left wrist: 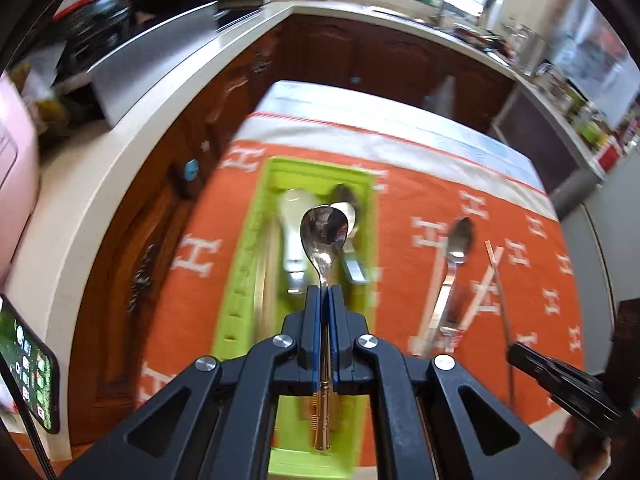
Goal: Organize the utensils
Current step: 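Carry the chopstick and spoon into the green tray and open the left tool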
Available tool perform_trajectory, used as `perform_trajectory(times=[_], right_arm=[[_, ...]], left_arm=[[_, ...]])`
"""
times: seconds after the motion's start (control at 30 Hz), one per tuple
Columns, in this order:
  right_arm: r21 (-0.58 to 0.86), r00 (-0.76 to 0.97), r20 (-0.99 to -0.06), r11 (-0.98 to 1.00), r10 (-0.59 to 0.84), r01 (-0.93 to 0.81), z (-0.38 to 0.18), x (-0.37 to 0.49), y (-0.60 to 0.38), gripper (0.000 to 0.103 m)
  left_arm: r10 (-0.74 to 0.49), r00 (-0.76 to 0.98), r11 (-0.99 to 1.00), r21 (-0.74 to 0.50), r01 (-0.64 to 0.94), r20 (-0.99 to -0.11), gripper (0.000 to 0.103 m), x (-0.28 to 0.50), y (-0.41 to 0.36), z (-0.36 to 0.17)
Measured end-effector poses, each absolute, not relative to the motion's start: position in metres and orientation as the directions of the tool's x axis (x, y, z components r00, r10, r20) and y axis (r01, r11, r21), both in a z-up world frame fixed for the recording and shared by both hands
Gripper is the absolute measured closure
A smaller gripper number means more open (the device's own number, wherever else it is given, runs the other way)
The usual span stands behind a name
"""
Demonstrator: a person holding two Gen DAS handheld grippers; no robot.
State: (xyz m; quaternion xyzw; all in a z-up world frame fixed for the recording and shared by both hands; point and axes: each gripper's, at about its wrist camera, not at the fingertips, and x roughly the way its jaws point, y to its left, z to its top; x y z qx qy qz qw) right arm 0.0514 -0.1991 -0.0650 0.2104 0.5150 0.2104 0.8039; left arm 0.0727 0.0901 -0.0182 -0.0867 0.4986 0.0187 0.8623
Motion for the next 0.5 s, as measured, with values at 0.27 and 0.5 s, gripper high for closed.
perform_trajectory(times=[0.27, 0.5], right_arm=[[0.648, 0.286, -0.682, 0.738, 0.673, -0.19, -0.046, 0.081, -0.118, 0.098], [0.658, 0.253, -0.699, 0.74, 0.668, -0.137, -0.058, 0.108, -0.069, 0.097]], left_arm=[[-0.076, 0.439, 0.98, -0.148, -0.13, -0.895, 0.102, 0.084, 0.119, -0.065], [-0.087, 0.433, 0.982, -0.149, -0.112, -0.897, 0.101, 0.093, 0.119, -0.079]])
